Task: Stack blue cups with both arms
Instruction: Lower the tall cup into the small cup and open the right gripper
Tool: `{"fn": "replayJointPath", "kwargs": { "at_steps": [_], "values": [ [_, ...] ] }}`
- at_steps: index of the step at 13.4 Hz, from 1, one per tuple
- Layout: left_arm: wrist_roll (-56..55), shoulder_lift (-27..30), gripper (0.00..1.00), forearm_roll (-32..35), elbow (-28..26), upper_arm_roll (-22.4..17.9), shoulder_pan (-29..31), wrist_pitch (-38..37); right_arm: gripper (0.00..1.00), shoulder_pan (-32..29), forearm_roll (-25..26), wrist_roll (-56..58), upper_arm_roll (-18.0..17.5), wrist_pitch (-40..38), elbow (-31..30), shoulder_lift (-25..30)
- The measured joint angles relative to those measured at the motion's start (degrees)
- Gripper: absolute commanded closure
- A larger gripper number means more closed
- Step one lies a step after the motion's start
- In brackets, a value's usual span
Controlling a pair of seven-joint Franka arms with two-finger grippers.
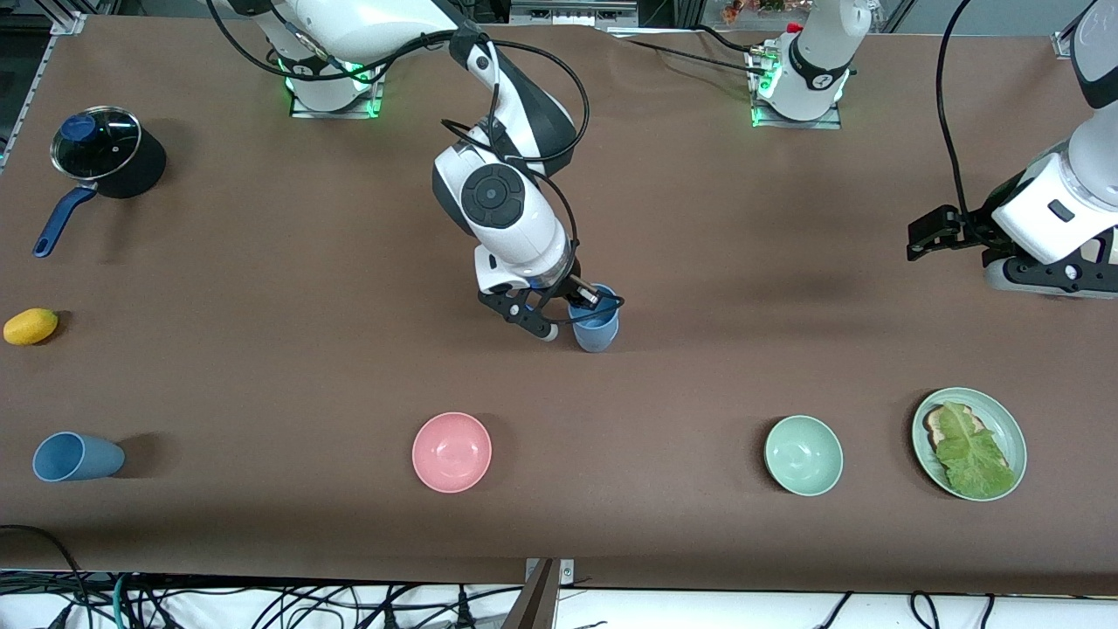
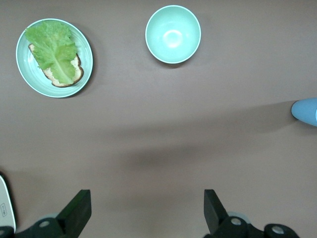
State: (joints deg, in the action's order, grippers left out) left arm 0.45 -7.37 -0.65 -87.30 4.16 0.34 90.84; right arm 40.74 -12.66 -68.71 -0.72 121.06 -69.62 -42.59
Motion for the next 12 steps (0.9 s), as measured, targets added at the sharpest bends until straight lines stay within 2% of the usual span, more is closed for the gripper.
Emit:
{"fn": "replayJointPath", "kwargs": {
  "at_steps": [3,12],
  "values": [
    [0.00,0.00,0.00,-1.92,0.00,0.01,-0.12,0.03,1.00,0.20,0.00,0.00,-0.03,-0.18,0.00,-0.11],
    [0.00,0.00,0.00,-1.94,0.00,-0.19,-0.10,0.03,1.00,0.30,0.00,0.00,-0.03,-0.44,-0.30,-0.84]
  ]
}}
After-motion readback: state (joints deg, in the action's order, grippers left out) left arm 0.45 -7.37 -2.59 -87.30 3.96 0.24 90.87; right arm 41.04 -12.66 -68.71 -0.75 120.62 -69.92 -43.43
